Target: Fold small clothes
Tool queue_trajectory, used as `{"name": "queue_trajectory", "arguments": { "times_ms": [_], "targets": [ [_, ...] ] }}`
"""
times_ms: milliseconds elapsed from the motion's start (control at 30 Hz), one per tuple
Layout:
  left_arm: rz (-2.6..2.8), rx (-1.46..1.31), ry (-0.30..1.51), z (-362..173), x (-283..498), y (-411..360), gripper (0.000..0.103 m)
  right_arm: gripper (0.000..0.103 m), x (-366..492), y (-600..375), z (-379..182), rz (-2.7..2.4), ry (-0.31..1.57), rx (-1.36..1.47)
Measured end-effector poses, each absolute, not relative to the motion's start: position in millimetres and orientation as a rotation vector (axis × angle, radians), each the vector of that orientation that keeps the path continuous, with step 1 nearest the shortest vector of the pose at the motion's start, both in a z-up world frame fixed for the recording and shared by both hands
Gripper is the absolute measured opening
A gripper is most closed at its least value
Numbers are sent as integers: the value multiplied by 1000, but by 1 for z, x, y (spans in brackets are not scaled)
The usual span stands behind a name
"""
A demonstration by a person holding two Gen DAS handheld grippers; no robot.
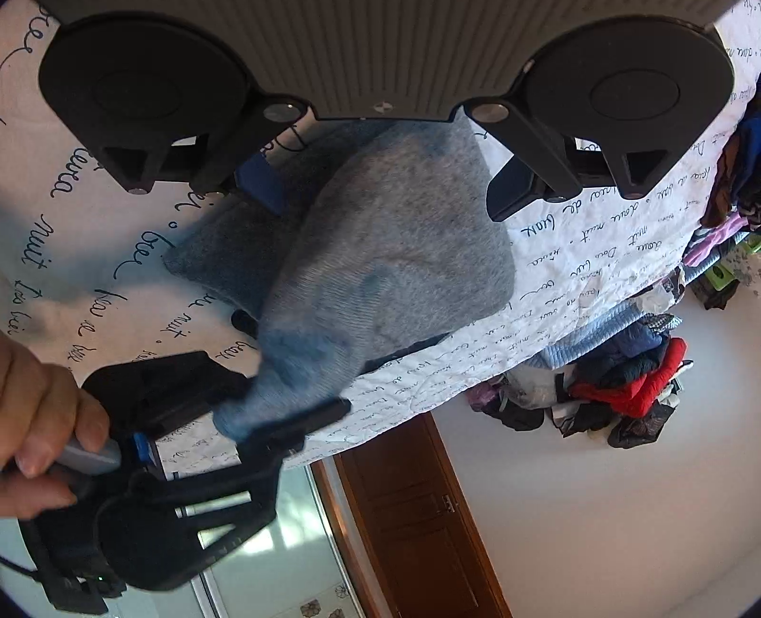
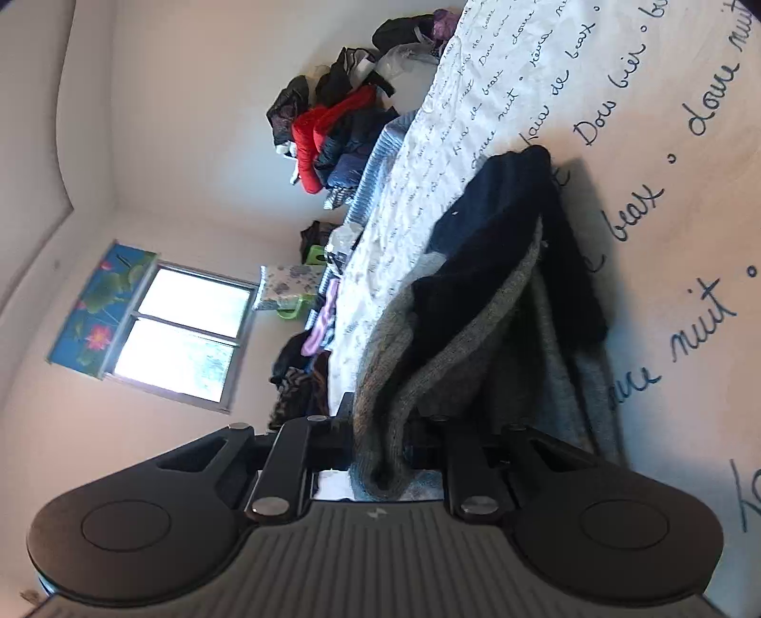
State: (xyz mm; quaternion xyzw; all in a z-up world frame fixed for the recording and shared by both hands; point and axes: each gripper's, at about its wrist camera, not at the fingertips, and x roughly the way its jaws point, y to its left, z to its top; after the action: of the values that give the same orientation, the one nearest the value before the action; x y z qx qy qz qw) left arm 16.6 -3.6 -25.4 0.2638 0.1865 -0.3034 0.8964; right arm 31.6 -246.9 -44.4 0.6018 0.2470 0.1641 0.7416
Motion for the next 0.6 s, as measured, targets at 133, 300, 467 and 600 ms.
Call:
{"name": "queue_trajectory", "arguments": {
  "times_ms": [133, 300, 467, 600],
  "targets": [
    [-550, 564, 351, -35, 21, -8, 90, 17, 38, -247, -38, 402, 507, 1355],
    [-421, 529, 330, -40, 33, 16, 87, 17, 30, -252, -49, 375, 521, 1326],
    [-438, 431, 438, -44, 49, 41, 68, 18, 17, -258, -78, 258, 644, 1243],
    [-420, 456, 429, -47, 44, 45, 68, 33, 16, -264, -90, 189, 691, 1219]
  ]
}}
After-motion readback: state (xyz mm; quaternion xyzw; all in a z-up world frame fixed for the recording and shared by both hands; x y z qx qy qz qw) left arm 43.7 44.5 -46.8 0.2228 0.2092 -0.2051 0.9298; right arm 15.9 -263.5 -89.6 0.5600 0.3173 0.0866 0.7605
